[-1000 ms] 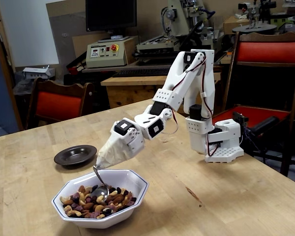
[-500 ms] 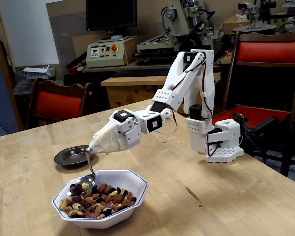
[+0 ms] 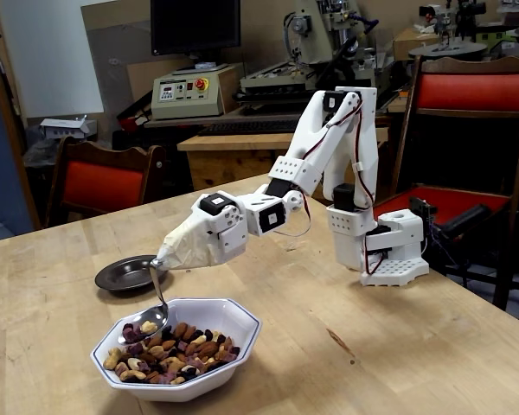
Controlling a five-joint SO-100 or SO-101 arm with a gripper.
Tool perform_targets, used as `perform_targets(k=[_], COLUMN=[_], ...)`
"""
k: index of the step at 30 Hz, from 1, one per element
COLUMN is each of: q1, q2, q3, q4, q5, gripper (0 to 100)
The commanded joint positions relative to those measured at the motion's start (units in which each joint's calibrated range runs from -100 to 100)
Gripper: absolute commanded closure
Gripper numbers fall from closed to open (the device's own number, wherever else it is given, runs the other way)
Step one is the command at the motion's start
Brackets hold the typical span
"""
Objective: Use spoon to take food
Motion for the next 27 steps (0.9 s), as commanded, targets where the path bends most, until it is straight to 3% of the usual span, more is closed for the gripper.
perform_targets(k=[1,16,27], q1=[0.3,4.2,5.4], q2=[-1.7,-1.9,-1.7], q3=[-3.0,-3.1,-2.9], q4=[-1.6,-1.7,-10.1], q5=[0.0,-0.1,-0.1], gripper=[95,95,95])
